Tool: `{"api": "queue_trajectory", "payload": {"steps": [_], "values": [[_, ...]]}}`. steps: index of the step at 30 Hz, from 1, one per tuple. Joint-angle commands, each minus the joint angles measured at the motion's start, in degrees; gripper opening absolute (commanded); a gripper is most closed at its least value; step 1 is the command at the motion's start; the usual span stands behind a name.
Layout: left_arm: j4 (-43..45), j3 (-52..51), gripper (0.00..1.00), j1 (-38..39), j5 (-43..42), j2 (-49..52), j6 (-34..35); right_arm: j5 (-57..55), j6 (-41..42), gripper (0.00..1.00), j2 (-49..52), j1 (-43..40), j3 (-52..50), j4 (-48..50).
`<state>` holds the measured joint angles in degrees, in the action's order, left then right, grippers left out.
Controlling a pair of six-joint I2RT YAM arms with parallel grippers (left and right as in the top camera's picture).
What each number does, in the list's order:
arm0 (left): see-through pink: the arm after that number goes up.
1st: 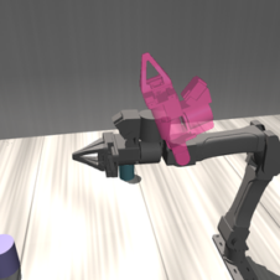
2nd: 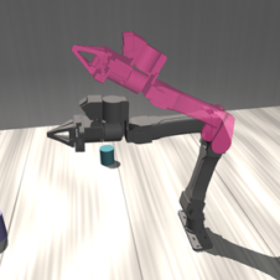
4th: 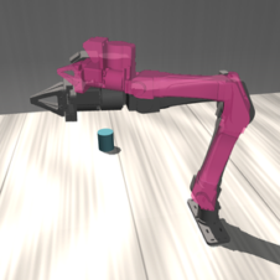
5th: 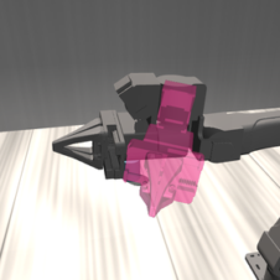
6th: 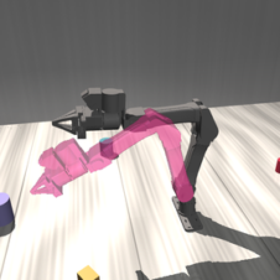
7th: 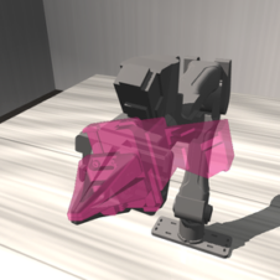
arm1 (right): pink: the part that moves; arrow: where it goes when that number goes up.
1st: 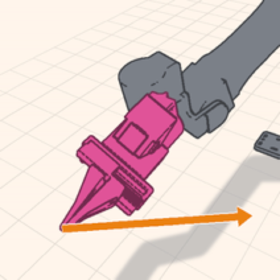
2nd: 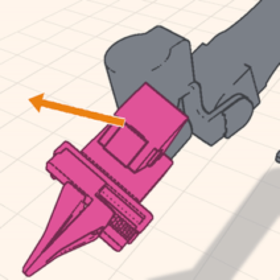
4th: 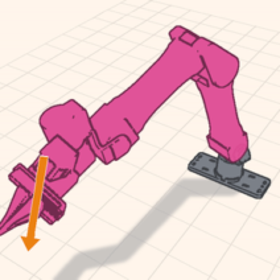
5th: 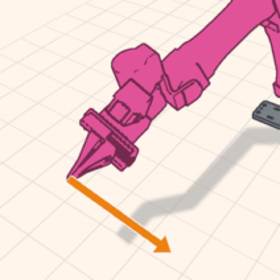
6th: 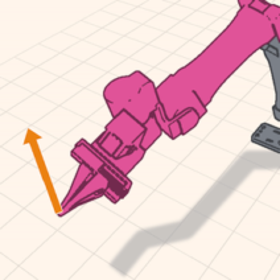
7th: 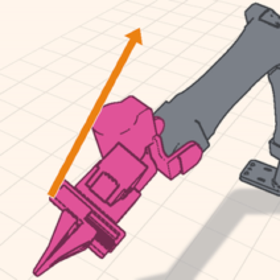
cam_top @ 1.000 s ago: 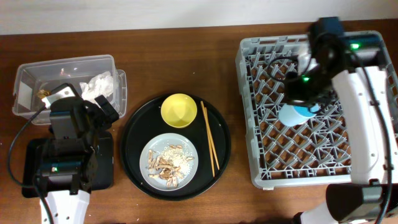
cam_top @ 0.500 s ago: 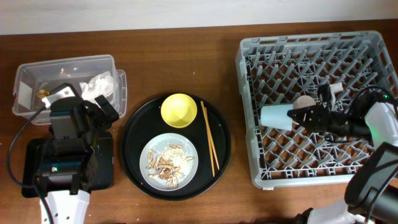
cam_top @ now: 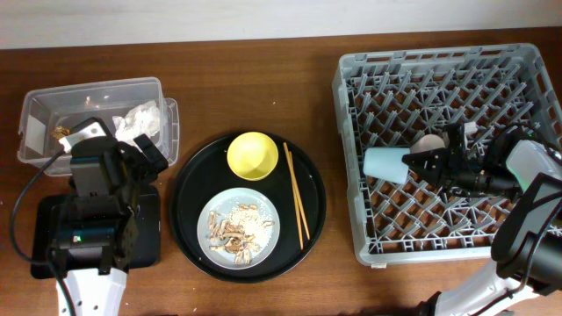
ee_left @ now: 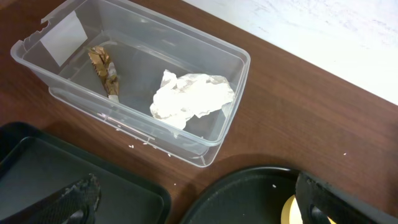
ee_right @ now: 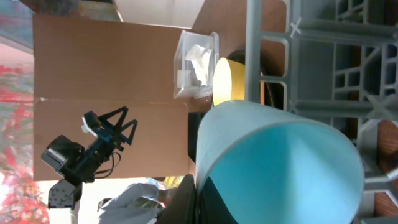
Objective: Sort waste into correct bins and load items into the dishwasher rack
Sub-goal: 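Carry the blue cup into the rack and set it down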
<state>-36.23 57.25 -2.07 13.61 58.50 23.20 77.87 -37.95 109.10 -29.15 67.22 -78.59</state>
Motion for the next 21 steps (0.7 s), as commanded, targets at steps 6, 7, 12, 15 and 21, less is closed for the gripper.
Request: {"api": "queue_trajectory", "payload": {"steps": [6,7,12,15,21], "values": [[0.09,0.26,0.99,-0.24,0.61,-0.22,-0.28,-48.61,32.83,0.06,-7.26,-3.13,-0.02,11.96],[0.09,0.26,0.99,-0.24,0.61,-0.22,-0.28,-49.44,34.1,0.12,-9.9,-3.13,-0.02,11.21],[0.09,0.26,0.99,-0.24,0.61,-0.22,-0.28,-52.24,38.93,0.18,-23.3,-3.13,-0.02,6.4],[0.09,0.26,0.99,-0.24,0.61,-0.22,-0.28,-51.01,40.44,0.26,-31.63,-2.97,-0.02,6.75],[0.09,0.26,0.99,-0.24,0.61,-0.22,-0.28,-48.61,45.27,0.29,-31.69,17.57,-0.04,17.88]]}}
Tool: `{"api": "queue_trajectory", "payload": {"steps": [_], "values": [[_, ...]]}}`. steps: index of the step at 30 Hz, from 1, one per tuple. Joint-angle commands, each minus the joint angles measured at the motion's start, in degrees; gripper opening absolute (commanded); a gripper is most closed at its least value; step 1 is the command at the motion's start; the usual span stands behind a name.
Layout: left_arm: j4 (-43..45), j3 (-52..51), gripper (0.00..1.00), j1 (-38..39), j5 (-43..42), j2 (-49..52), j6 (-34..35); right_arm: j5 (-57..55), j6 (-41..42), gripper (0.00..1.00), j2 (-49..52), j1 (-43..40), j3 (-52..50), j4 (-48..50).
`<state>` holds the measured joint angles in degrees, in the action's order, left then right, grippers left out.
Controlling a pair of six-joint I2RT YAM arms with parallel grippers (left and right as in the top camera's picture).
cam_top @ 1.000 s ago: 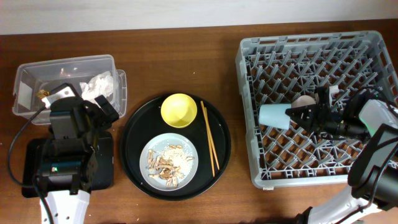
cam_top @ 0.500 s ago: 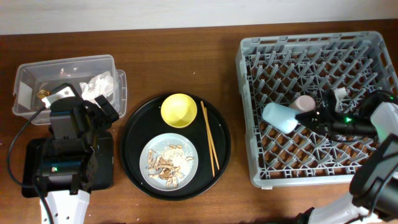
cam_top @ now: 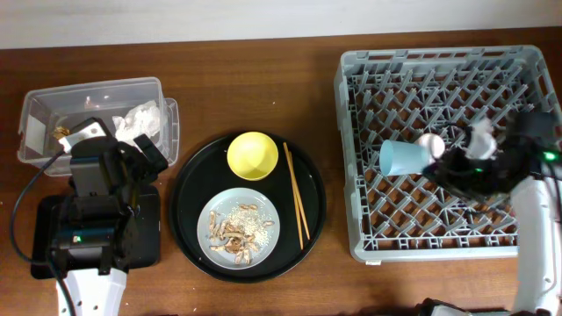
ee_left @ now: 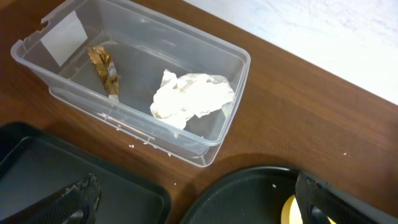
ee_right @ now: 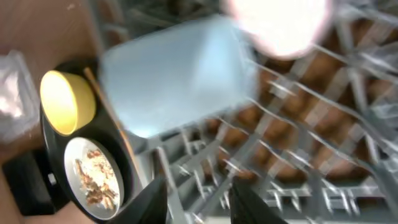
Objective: Sort waste into correct bins and load items into the dishwasher rack
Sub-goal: 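Carry the blue cup into the rack and set it down, then reach the right gripper to the wooden chopsticks and grasp one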
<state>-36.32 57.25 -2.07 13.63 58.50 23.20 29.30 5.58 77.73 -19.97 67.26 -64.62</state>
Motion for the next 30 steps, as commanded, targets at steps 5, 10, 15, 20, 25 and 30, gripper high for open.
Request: {"api": "queue_trajectory", "payload": {"steps": [5,10,15,20,25,30], "values": [[0.17,0.26,0.99,-0.24,0.59,-0.22,-0.28,-30.75,18.86,0.04,4.28,26.6,-0.09,12.0],[0.17,0.26,0.99,-0.24,0.59,-0.22,-0.28,-31.3,18.88,0.04,3.85,27.08,0.59,14.12],[0.17,0.26,0.99,-0.24,0.59,-0.22,-0.28,-23.47,18.73,0.04,3.82,27.08,7.43,12.37],[0.17,0.26,0.99,-0.24,0.59,-0.22,-0.28,-31.65,18.93,0.04,6.91,26.53,9.77,11.45],[0.17,0.26,0.99,-0.24,0.59,-0.22,-0.31,-34.49,18.91,0.04,17.46,26.75,9.77,9.57],[0.17,0.26,0.99,-0.24,0.59,-0.22,-0.28,-33.09,18.93,0.04,14.45,26.75,10.03,4.13]]}}
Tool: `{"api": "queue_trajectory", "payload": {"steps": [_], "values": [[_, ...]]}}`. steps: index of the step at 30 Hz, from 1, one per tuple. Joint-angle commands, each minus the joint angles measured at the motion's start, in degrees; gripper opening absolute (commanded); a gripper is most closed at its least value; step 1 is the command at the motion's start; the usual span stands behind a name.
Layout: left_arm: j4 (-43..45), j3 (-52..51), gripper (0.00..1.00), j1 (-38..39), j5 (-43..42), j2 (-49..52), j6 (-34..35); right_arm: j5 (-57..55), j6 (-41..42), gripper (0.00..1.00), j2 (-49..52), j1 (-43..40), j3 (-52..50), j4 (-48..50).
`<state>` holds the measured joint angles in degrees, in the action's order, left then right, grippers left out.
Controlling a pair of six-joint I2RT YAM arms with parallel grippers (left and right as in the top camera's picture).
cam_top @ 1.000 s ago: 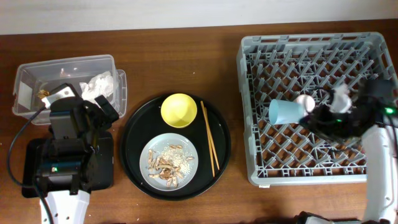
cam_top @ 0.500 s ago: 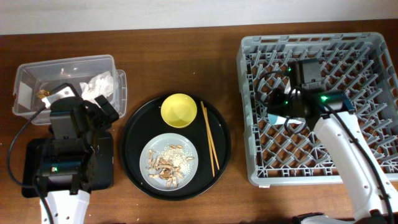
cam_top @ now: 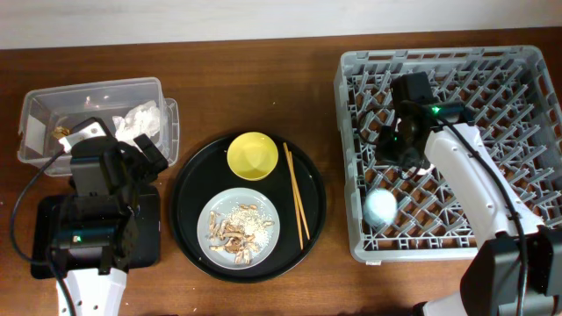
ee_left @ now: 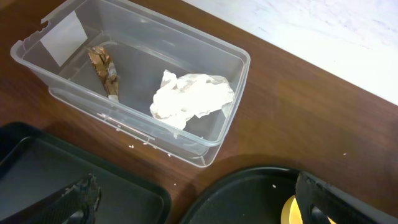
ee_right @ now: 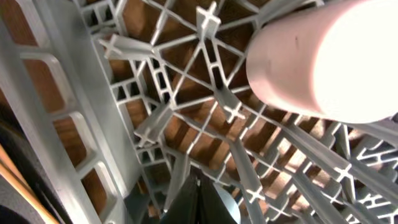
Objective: Sort waste into correct bins and load items into the dishwasher rack
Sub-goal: 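Reach the right gripper to the wooden chopsticks and grasp one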
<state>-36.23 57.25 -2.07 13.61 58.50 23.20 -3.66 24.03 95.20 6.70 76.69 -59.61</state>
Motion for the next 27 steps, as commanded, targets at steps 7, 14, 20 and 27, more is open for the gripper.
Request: {"api": "queue_trajectory", "payload": {"steps": [7,14,20,27], "values": [[0.09,0.26,0.99,-0.24,0.61,-0.22,-0.28,20.72,-5.16,0.11,-16.24,7.45,1.01,-1.22],[0.09,0.26,0.99,-0.24,0.61,-0.22,-0.28,6.78,1.99,0.55,3.72,28.13,1.01,8.24],[0.09,0.26,0.99,-0.24,0.61,-0.22,-0.28,5.88,1.97,0.53,16.74,28.17,1.01,9.7],[0.09,0.26,0.99,-0.24,0.61,-0.22,-0.28,3.78,1.97,0.38,18.97,28.17,-0.63,14.91]]}}
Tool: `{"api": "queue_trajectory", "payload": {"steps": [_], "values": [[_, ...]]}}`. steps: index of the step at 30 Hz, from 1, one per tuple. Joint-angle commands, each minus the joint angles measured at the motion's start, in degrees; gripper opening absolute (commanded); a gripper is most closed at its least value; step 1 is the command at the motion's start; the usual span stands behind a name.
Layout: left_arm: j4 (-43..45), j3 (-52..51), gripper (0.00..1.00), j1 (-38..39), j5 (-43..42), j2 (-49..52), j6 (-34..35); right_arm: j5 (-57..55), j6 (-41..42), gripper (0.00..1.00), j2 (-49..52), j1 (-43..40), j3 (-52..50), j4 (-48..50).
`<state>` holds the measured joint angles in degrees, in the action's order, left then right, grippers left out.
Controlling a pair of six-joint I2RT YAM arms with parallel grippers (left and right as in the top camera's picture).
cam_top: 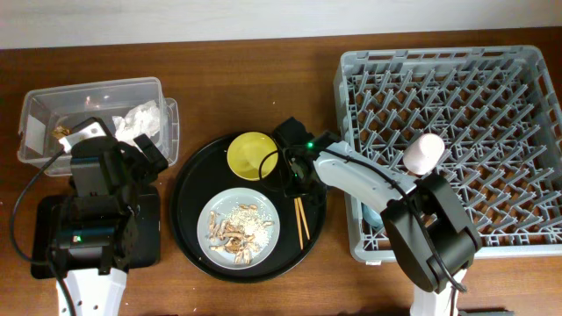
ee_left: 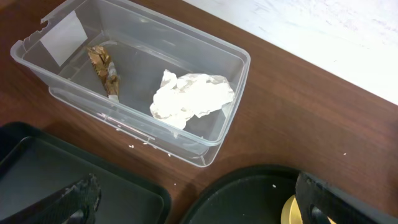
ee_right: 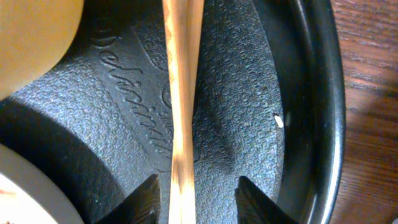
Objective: Sort waste into correct bins and load items into the dishwasher rack
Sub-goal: 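Reach the right gripper to the wooden chopsticks and grasp one, then place the chopstick upright in the rack's left edge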
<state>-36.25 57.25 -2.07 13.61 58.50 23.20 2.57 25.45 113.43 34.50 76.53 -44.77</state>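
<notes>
A pair of wooden chopsticks lies on the black round tray, its lower end showing in the overhead view. My right gripper is open low over the tray, one finger on each side of the chopsticks. A yellow bowl and a plate of food scraps share the tray. In the grey dishwasher rack a pink cup rests, and a light blue cup lies at the front left, partly under my arm. My left gripper hangs open and empty.
A clear bin at the far left holds a crumpled white tissue and a brown scrap. A black bin sits in front of it, under my left arm. My right arm stretches across the rack's left rim.
My right gripper was over the left part of the rack beside the pink cup; now it is down at the tray, open around the chopsticks. The left arm has not moved.
My right gripper first held the light blue cup over the rack, and the cup was still at its fingers a moment later. Then the cup lay in the rack's front left corner with the gripper away from it. Now the gripper straddles the chopsticks.
</notes>
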Motion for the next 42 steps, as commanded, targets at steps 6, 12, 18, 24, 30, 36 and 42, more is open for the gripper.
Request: {"api": "queue_trajectory", "payload": {"steps": [6,12,18,24,30,36,42], "values": [[0.11,0.26,0.99,-0.24,0.61,-0.22,-0.28,-1.88,0.55,0.32,1.49,0.48,-0.74,2.34],[0.11,0.26,0.99,-0.24,0.61,-0.22,-0.28,-2.14,0.55,0.27,1.49,1.92,-1.33,5.05],[0.11,0.26,0.99,-0.24,0.61,-0.22,-0.28,-3.28,0.55,0.1,1.49,1.77,-1.38,4.87],[0.11,0.26,0.99,-0.24,0.61,-0.22,-0.28,-3.32,0.55,0.04,-0.02,0.13,7.48,-5.95],[0.11,0.26,0.99,-0.24,0.61,-0.22,-0.28,-3.3,-0.13,0.04,-7.13,-11.45,22.18,-20.11],[0.11,0.26,0.99,-0.24,0.61,-0.22,-0.28,-3.04,-14.19,0.04,-7.19,-25.59,22.12,-14.86],[0.11,0.26,0.99,-0.24,0.61,-0.22,-0.28,-1.79,-14.32,0.13,-3.21,-25.9,21.11,-10.69]]}}
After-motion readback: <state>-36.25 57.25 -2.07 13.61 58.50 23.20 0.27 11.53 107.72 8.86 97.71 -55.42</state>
